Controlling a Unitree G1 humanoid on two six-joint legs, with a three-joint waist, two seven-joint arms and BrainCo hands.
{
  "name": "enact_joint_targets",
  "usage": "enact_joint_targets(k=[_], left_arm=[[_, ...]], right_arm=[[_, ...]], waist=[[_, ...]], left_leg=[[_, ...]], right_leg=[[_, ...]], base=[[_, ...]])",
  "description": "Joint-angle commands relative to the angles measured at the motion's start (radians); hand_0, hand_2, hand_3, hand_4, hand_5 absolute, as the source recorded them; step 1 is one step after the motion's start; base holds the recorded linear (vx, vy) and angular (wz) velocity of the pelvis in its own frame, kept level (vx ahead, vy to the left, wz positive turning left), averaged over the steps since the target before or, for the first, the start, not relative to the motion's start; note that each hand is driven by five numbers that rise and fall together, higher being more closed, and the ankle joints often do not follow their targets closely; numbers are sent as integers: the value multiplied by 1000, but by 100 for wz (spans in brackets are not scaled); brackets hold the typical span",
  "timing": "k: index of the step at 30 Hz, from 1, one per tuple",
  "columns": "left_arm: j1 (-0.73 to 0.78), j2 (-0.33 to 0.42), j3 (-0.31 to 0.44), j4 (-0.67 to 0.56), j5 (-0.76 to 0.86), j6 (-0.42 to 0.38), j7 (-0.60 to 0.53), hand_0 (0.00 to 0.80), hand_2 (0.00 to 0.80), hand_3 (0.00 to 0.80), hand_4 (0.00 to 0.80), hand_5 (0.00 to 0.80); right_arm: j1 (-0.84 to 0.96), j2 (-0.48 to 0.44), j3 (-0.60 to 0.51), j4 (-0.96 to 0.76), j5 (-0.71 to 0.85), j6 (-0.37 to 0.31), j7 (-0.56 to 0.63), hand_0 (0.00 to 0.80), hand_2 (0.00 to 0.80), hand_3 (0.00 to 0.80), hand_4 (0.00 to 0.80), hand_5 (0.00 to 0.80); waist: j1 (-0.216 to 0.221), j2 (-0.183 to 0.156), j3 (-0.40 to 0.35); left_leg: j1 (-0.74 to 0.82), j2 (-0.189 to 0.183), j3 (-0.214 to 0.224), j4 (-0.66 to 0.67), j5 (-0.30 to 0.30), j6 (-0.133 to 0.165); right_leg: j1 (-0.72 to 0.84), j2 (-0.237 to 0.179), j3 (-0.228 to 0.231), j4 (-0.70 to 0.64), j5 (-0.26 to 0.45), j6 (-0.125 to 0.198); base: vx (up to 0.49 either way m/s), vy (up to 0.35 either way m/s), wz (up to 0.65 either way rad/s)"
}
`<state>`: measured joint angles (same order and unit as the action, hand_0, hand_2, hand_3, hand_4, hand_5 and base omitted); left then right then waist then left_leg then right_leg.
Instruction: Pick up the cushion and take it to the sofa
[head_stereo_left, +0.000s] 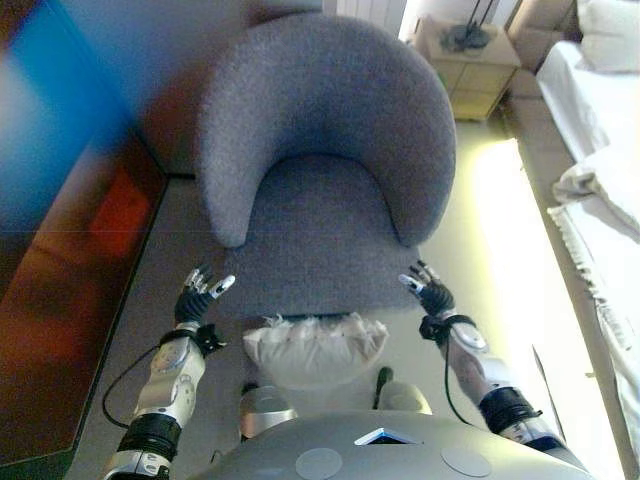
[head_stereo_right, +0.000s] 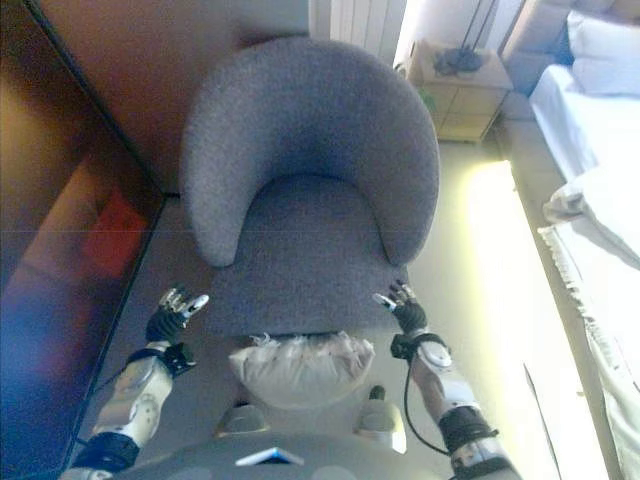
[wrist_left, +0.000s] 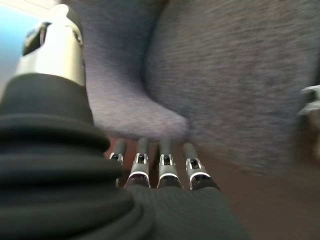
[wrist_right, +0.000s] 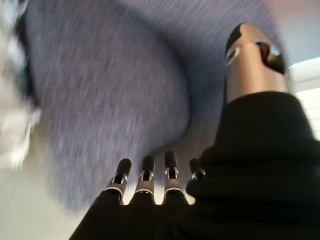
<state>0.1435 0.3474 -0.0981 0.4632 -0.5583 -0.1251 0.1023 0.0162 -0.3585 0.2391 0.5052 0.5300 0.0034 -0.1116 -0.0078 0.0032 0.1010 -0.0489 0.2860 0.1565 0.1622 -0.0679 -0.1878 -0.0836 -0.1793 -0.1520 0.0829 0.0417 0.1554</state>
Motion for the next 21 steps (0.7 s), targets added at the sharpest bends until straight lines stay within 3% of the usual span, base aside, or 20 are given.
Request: enact_joint_targets(k=[1,4,8,13,21], left_arm=[[-129,53,-5,31,9,-89,-9,0,0,0,0,0],[-213,49,-33,100,-14,-129,5,0,0,0,0,0],[-291,60,-67,164,-26,-159,37,0,0,0,0,0],[-350,53,-67,230,-69,-165,51,0,0,0,0,0],[-398,67,-59,318,-56,-165,94,0,0,0,0,0]], right_arm=[[-80,3,-29,27,-91,-93,-83,0,0,0,0,0],[-175,-46,-10,122,-156,-139,-158,0,0,0,0,0],[-269,-116,18,164,-188,-113,-206,0,0,0,0,0],[-356,-149,16,243,-182,-95,-205,0,0,0,0,0],[-446,-210,90,282,-418,-61,-190,0,0,0,0,0]], waist=[[19,-51,50],[21,-28,125],[17,-4,199],[17,10,241],[11,36,279]], left_leg=[[-214,-17,-58,122,35,32],[-347,-8,-83,187,49,20],[-486,-15,-105,285,39,18],[-616,-25,-121,385,-2,27],[-804,-29,-143,587,-98,43]], right_leg=[[-32,-117,1,103,-67,44],[-164,-135,6,197,-83,34],[-330,-153,40,334,-112,25],[-494,-180,69,470,-142,24],[-717,-195,113,671,-177,7]], base=[[-211,-27,12],[-318,13,16],[-195,50,14],[-111,53,4],[-77,43,2]])
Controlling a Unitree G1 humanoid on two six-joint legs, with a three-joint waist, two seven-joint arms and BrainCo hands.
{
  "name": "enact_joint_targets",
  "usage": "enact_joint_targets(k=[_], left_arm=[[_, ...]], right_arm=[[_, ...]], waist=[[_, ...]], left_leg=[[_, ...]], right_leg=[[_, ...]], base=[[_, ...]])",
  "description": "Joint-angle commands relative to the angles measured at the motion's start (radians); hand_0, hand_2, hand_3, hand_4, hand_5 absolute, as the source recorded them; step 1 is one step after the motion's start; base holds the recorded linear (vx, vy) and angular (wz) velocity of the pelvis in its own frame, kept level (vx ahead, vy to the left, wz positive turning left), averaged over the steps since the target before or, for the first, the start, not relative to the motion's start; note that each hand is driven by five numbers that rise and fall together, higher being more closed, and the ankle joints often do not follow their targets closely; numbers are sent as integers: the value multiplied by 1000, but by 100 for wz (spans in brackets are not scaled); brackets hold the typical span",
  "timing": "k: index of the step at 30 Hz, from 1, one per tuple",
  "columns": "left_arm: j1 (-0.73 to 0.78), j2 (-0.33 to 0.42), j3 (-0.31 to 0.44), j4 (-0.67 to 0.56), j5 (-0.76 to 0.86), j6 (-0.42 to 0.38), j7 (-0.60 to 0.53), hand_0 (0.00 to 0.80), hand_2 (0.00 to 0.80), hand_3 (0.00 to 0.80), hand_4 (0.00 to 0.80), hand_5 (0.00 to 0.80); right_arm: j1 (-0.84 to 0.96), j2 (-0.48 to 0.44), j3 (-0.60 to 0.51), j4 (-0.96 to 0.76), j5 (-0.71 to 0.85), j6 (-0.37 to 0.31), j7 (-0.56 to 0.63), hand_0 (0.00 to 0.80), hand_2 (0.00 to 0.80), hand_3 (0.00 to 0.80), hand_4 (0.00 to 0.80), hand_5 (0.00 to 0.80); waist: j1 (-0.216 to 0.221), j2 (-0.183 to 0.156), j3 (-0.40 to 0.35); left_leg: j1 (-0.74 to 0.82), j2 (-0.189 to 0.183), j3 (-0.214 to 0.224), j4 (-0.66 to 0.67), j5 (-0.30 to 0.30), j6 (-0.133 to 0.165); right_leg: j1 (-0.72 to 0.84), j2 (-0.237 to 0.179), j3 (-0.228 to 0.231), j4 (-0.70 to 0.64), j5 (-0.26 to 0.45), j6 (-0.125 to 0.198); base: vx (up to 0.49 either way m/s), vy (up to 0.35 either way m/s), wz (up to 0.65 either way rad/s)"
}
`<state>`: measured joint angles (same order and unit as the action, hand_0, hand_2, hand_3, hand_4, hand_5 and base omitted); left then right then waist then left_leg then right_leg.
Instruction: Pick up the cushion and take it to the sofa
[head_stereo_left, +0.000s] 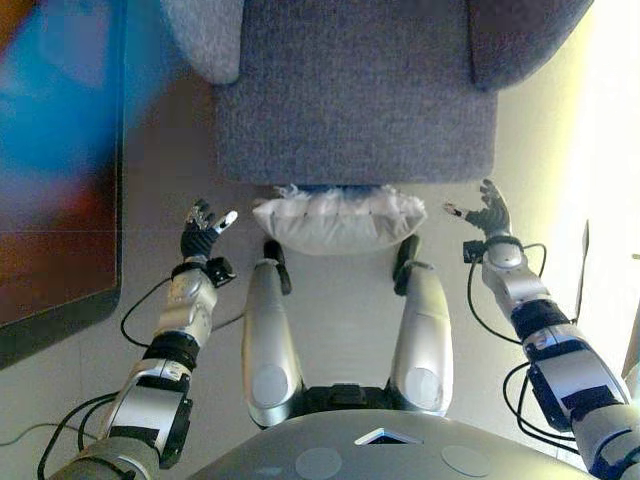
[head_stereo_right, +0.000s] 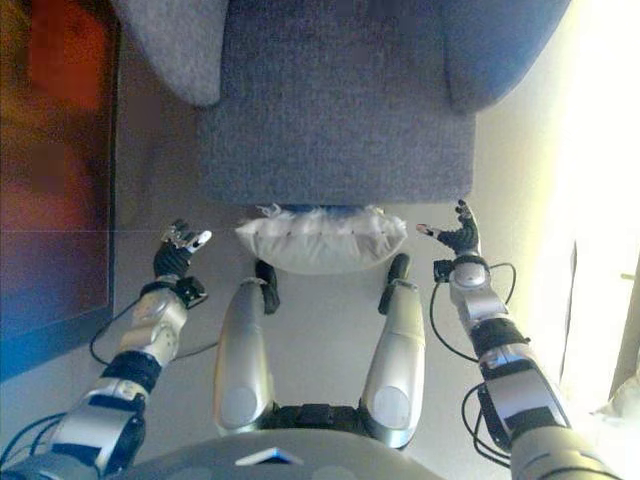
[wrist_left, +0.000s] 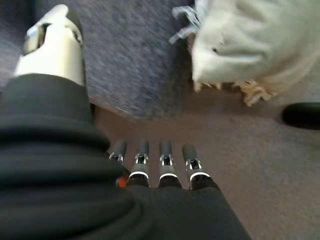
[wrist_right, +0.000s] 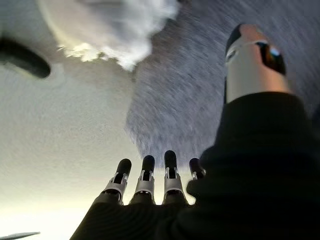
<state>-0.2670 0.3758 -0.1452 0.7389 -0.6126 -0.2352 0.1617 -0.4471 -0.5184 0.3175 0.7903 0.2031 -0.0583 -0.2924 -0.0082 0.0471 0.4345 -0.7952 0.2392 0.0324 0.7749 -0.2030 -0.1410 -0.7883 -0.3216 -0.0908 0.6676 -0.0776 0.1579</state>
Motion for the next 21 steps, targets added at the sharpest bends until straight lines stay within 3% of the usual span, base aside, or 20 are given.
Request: enact_joint_targets(k=[1,2,8,13,21], left_arm=[[9,43,-10,58,1,-57,41,0,0,0,0,0],[3,50,-13,72,12,-57,52,0,0,0,0,0],[-56,99,-92,124,147,-59,9,0,0,0,0,0],[-127,133,-148,111,43,-3,-107,0,0,0,0,0],[-194,159,-201,103,4,1,-207,0,0,0,0,0]], right_arm=[[7,-59,24,3,-106,12,-10,0,0,0,0,0],[-6,-69,38,16,-111,20,-15,0,0,0,0,0],[-92,-122,90,97,-190,44,62,0,0,0,0,0],[-165,-177,147,104,-209,65,119,0,0,0,0,0],[-249,-227,220,134,-353,79,136,0,0,0,0,0]], waist=[[11,-7,-53],[13,-5,-44],[12,3,-22],[4,2,-3],[-5,5,21]], left_leg=[[-78,17,-20,-5,27,-1],[-92,22,-25,40,-17,-5],[-218,12,-37,161,-62,12],[-312,2,-48,227,-71,23],[-424,-13,-53,326,-95,40]], right_leg=[[-36,-56,55,107,-62,2],[-52,-58,60,150,-97,6],[-194,-66,85,275,-117,-3],[-297,-64,100,340,-114,-6],[-414,-56,118,426,-121,-14]], base=[[3,34,4],[9,28,4],[-55,35,3],[-60,22,2],[-24,10,1]])
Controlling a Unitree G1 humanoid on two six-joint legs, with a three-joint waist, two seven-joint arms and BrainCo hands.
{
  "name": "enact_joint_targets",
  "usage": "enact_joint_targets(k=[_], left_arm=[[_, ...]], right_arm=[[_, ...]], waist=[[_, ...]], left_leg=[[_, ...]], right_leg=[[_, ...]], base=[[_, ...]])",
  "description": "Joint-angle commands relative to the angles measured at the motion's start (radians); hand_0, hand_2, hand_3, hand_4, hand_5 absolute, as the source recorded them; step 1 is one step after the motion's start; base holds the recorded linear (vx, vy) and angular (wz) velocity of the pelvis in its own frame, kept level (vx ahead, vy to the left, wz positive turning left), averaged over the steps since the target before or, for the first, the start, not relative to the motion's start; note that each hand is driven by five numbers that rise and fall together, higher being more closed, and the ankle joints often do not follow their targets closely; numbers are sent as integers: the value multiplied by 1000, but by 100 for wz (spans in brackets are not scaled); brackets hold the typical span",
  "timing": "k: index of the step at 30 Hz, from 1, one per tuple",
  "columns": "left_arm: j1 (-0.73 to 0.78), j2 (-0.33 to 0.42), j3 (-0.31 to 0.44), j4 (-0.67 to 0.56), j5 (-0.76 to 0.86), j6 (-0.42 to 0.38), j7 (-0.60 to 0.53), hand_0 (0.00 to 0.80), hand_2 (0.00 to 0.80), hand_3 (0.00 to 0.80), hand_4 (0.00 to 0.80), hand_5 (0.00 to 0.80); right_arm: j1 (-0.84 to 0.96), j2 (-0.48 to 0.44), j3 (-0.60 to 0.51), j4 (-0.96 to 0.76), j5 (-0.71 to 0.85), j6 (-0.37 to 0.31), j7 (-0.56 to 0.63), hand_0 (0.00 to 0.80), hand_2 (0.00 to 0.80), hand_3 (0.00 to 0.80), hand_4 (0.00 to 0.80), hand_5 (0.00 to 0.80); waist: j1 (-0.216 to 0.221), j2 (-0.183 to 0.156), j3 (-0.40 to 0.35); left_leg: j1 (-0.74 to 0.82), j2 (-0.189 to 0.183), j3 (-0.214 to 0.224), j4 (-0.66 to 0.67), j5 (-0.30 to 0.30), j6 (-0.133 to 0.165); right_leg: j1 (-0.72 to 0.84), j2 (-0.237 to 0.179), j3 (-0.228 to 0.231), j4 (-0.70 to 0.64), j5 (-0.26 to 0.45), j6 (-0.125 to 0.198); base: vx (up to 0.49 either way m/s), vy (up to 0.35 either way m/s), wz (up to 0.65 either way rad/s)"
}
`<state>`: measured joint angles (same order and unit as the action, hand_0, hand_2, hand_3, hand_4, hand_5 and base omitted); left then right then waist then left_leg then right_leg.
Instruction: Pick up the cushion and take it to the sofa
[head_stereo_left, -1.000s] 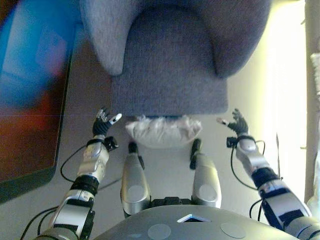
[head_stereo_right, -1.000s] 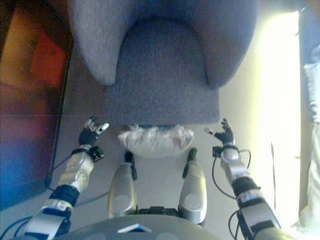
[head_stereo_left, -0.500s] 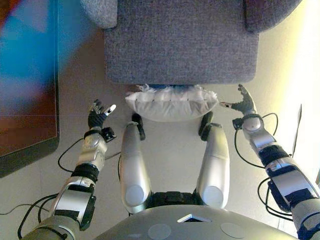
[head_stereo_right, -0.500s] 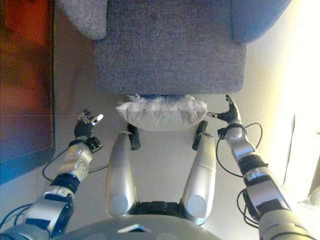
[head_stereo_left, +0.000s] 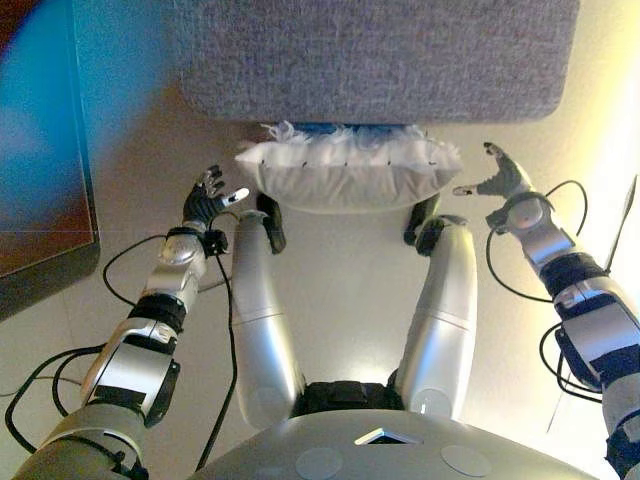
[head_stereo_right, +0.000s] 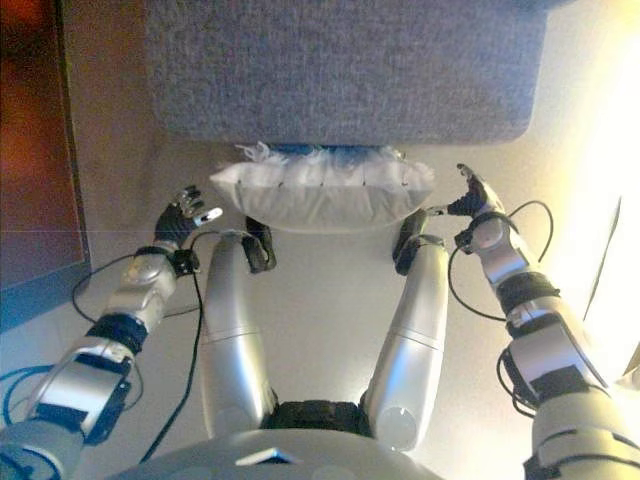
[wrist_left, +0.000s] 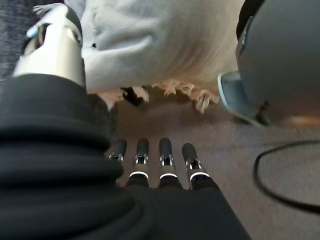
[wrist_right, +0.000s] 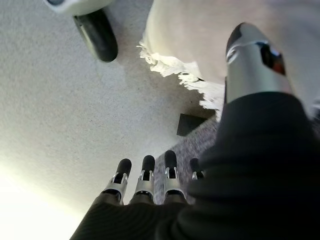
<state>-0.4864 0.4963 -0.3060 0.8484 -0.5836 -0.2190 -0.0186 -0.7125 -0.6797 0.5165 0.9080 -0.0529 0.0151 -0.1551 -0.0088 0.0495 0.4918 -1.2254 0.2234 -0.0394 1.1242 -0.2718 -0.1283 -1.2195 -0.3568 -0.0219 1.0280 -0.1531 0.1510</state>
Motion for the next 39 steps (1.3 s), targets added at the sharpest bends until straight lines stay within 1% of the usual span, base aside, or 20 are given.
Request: enact_joint_targets(k=[1,3,4,7,10,16,23,28,33,39], left_arm=[[23,41,-47,-11,-15,-15,-22,0,0,0,0,0],[3,56,-72,-11,12,-7,-2,0,0,0,0,0],[-11,62,-84,-4,39,-2,25,0,0,0,0,0],[-47,79,-120,28,131,-9,102,0,0,0,0,0],[-83,83,-144,53,175,-11,145,0,0,0,0,0],[-110,76,-168,59,169,6,146,0,0,0,0,0],[-136,56,-180,85,158,3,150,0,0,0,0,0],[-166,32,-202,95,174,20,136,0,0,0,0,0],[-206,-2,-240,98,185,27,101,0,0,0,0,0],[-235,-48,-266,77,166,14,122,0,0,0,0,0]], right_arm=[[14,-73,29,15,-114,2,0,0,0,0,0,0],[-7,-90,59,9,-126,-9,-3,0,0,0,0,0],[-20,-94,72,7,-124,-18,-4,0,0,0,0,0],[-49,-95,95,4,-100,-39,-13,0,0,0,0,0],[-76,-89,117,-7,-94,-57,-19,0,0,0,0,0],[-100,-78,160,-53,-140,-63,-13,0,0,0,0,0],[-133,-51,203,-43,-163,-67,-4,0,0,0,0,0],[-180,-13,233,-34,-189,-37,22,0,0,0,0,0],[-216,31,260,-2,-177,-1,38,0,0,0,0,0],[-232,86,269,18,-177,7,16,0,0,0,0,0]], waist=[[-5,3,-34],[-8,4,-29],[-9,4,-26],[-14,3,-23],[-19,2,-15],[-27,6,-4],[-30,10,-1],[-28,10,2],[-28,10,6],[-30,8,10]], left_leg=[[-2,2,18,-16,-27,29],[-25,0,17,7,-31,30],[-37,0,17,17,-31,31],[-56,2,16,34,-35,30],[-67,4,18,42,-39,30],[-78,5,20,55,-45,25],[-89,6,20,69,-47,20],[-103,8,17,75,-46,14],[-103,9,21,64,-44,11],[-110,8,18,65,-43,9]], right_leg=[[9,-21,51,71,-45,-7],[-16,-17,58,91,-46,-8],[-27,-15,61,100,-48,-10],[-47,-11,63,113,-54,-12],[-60,-9,62,124,-64,-14],[-75,-8,61,140,-75,-16],[-88,-7,66,155,-82,-18],[-105,-5,68,165,-85,-18],[-105,-4,62,154,-80,-16],[-113,2,62,154,-76,-15]], base=[[0,0,0],[0,13,-4],[1,6,-4],[0,0,0],[0,0,0],[0,0,0],[2,4,1],[0,0,0],[0,0,0],[0,0,0]])
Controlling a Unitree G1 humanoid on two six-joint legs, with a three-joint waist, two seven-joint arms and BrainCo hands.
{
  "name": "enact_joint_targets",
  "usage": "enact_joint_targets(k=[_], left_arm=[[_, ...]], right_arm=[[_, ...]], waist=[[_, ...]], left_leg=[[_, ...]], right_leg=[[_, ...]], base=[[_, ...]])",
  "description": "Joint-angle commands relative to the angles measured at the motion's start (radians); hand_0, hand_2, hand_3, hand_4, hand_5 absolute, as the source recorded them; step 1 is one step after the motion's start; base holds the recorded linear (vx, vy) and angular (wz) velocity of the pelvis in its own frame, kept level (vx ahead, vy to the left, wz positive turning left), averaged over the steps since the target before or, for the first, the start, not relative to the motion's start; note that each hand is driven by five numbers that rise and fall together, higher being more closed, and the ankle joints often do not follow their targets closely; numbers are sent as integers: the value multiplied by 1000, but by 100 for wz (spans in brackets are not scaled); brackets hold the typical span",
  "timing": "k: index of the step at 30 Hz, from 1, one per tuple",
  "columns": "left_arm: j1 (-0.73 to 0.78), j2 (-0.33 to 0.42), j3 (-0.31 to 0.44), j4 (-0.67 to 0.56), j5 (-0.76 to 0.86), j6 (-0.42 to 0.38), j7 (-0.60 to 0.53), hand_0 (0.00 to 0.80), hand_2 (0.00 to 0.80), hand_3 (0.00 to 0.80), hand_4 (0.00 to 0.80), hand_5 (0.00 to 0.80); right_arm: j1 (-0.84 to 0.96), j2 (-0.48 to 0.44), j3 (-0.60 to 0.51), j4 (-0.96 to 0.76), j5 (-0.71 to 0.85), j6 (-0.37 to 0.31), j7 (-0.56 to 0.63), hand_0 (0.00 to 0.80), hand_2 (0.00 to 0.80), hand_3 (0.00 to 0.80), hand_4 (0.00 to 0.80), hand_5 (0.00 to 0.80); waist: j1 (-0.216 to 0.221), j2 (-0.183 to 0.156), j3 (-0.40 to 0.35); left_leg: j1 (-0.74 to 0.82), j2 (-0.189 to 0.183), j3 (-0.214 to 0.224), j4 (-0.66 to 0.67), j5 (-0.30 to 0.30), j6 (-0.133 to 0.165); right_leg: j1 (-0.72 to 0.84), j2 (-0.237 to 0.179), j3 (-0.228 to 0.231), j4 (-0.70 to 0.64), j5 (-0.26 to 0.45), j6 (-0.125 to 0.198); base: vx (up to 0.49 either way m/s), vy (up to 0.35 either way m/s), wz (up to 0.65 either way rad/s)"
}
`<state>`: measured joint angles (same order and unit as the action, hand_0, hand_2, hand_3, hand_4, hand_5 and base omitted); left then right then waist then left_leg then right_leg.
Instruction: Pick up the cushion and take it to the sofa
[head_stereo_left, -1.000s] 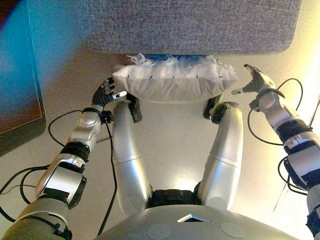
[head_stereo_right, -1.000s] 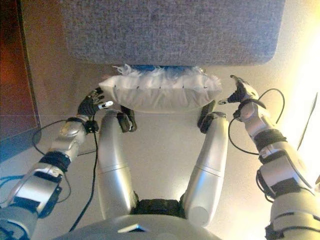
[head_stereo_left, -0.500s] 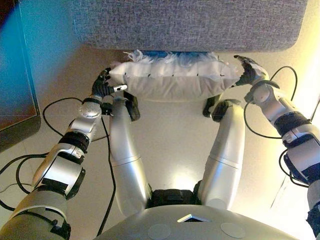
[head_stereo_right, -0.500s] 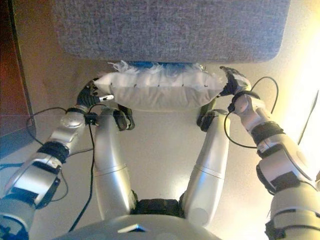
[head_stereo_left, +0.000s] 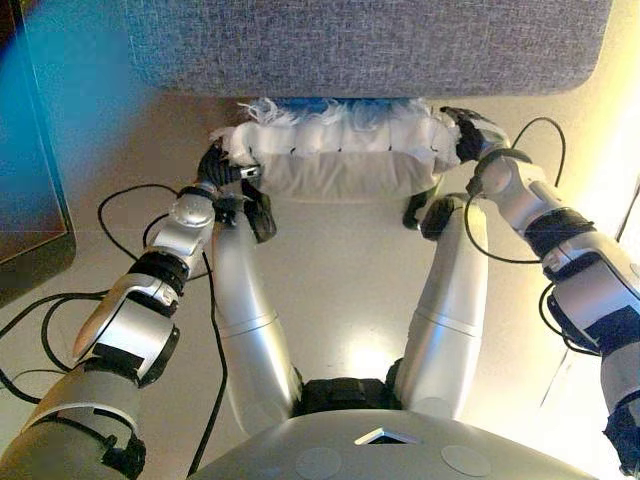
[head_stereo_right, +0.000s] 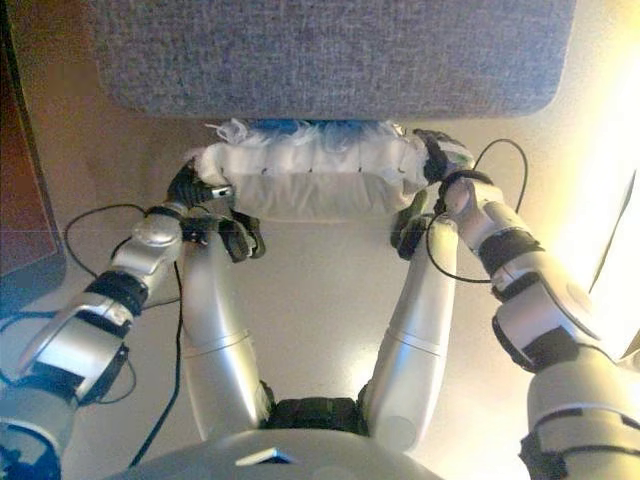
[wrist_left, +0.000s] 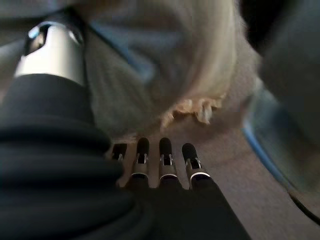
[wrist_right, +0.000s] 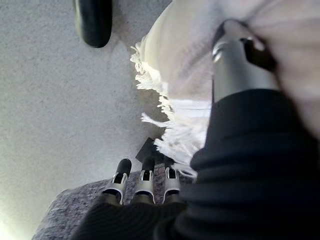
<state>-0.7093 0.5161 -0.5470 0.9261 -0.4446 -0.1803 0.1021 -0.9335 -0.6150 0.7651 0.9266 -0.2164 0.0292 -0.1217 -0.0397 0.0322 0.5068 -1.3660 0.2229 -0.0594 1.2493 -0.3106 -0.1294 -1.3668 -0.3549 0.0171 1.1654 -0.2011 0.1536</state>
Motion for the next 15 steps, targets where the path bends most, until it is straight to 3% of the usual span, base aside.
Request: enact_joint_targets(k=[1,5,6,7,8,9,15], left_arm=[[-16,-73,-27,-6,25,-29,8,0,0,0,0,0],[-29,-85,-26,-36,5,-43,7,0,0,0,0,0],[-32,-87,-25,-43,4,-43,5,63,63,63,63,63],[-36,-88,-27,-51,1,-46,2,317,317,317,317,317],[-40,-90,-29,-59,-6,-51,-2,715,715,715,715,715],[-43,-90,-29,-69,-16,-54,-7,800,800,800,800,800],[-49,-87,-8,-98,-57,-66,-12,800,800,800,800,800]], right_arm=[[-15,29,21,-3,-19,-4,-16,0,0,0,0,0],[-28,43,27,-24,-34,-6,5,0,0,0,0,0],[-31,44,30,-29,-31,-9,13,91,91,91,91,91],[-34,44,31,-33,-26,-13,18,358,358,358,358,358],[-39,47,31,-37,-19,-17,20,800,800,800,800,800],[-41,49,31,-43,-6,-15,23,800,800,800,800,800],[-23,67,1,-55,82,-19,1,800,800,800,800,800]], waist=[[1,25,-4],[3,22,3],[4,21,3],[4,21,4],[4,21,5],[5,20,6],[2,21,10]], left_leg=[[30,9,38,-61,-4,9],[23,9,37,-55,-5,7],[20,9,37,-53,-5,6],[15,10,36,-50,-5,5],[12,9,36,-49,-5,4],[11,9,36,-48,-5,4],[5,9,35,-45,-3,-1]], right_leg=[[34,1,23,15,-27,-17],[28,1,22,16,-25,-17],[26,0,22,18,-25,-17],[21,0,22,20,-25,-16],[17,0,22,22,-25,-16],[15,-1,22,23,-24,-16],[13,-1,20,22,-22,-13]], base=[[0,0,0],[0,0,0],[0,0,0],[0,0,0],[0,0,0],[0,0,0],[0,0,0]])
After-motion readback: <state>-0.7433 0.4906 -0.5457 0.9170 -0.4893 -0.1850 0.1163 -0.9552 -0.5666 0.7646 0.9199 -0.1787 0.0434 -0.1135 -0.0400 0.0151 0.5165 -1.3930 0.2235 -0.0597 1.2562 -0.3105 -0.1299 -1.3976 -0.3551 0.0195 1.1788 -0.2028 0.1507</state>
